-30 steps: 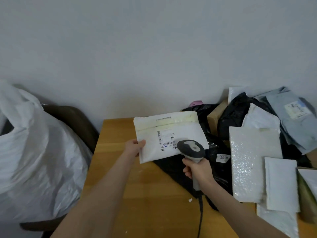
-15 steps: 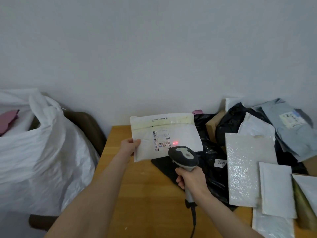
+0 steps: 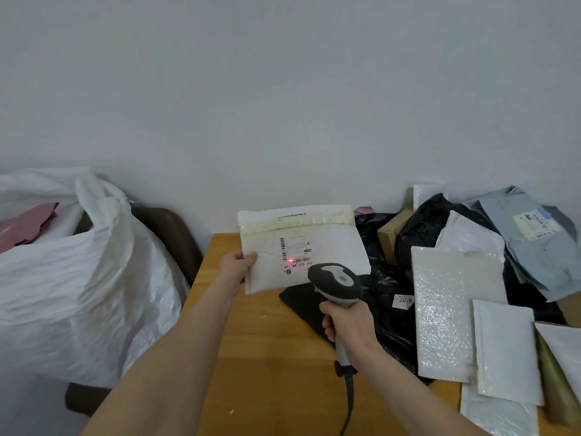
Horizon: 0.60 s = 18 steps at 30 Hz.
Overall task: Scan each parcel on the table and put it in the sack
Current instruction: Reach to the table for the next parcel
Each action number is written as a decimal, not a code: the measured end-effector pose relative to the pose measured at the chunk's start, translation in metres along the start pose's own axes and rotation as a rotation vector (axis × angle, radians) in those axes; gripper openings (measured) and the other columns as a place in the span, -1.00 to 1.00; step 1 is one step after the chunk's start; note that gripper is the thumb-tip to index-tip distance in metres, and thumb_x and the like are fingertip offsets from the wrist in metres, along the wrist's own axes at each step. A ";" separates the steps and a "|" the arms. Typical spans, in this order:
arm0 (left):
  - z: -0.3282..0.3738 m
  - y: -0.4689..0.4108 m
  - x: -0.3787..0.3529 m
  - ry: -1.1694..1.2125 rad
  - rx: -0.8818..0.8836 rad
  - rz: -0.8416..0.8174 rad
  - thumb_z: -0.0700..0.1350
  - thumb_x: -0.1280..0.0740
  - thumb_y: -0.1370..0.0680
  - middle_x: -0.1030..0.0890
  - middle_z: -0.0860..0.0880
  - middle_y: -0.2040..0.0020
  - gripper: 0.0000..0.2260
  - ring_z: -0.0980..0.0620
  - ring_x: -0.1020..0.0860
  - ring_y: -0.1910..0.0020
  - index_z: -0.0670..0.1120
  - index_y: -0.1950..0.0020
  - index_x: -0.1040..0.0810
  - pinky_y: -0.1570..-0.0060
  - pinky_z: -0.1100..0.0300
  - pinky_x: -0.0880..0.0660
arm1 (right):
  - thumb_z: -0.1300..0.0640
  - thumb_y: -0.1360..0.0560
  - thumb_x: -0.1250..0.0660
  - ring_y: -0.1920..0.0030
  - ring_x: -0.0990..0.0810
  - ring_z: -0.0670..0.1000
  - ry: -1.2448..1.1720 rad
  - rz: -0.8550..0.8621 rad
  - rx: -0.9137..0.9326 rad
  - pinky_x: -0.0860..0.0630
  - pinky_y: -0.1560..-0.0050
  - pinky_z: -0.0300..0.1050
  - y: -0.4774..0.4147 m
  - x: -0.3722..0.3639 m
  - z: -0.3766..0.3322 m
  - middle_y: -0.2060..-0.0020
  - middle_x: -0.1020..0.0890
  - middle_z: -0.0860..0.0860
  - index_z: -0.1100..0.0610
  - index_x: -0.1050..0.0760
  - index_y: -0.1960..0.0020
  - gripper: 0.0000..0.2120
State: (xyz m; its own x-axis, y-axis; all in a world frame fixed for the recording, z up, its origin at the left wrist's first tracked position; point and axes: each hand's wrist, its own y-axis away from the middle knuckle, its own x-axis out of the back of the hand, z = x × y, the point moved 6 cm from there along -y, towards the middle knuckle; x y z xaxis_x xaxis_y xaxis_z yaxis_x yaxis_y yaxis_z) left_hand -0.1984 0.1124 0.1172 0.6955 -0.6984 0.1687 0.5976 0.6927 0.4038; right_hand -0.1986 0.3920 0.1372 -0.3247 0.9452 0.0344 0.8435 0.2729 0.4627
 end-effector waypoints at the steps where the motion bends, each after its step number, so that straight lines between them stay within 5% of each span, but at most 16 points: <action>1: 0.000 0.002 0.000 0.001 -0.001 0.001 -0.20 -0.34 -0.57 -0.57 -0.11 -0.03 -0.73 -0.04 -0.52 0.07 -0.22 -0.25 -0.50 0.11 0.07 -0.45 | 0.31 -0.42 -0.39 0.47 -0.48 0.02 -0.003 -0.005 0.002 -0.45 0.37 -0.10 0.001 0.000 0.000 0.49 -0.56 0.11 0.26 -0.53 0.34 -0.84; 18: 0.009 0.024 0.009 -0.022 -0.046 0.030 -0.18 -0.32 -0.58 -0.59 -0.07 0.01 -0.76 0.01 -0.54 0.13 -0.21 -0.23 -0.52 0.14 0.09 -0.48 | 0.33 -0.42 -0.37 0.48 -0.45 0.02 -0.037 -0.091 0.036 -0.42 0.43 -0.12 0.015 0.003 -0.004 0.49 -0.52 0.11 0.25 -0.51 0.34 -0.83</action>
State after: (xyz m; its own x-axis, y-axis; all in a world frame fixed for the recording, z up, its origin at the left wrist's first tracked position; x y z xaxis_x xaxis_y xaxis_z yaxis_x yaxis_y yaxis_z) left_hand -0.1807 0.1212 0.1363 0.7051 -0.6803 0.2000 0.5943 0.7209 0.3566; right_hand -0.1890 0.3985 0.1477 -0.3851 0.9220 -0.0393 0.8262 0.3634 0.4305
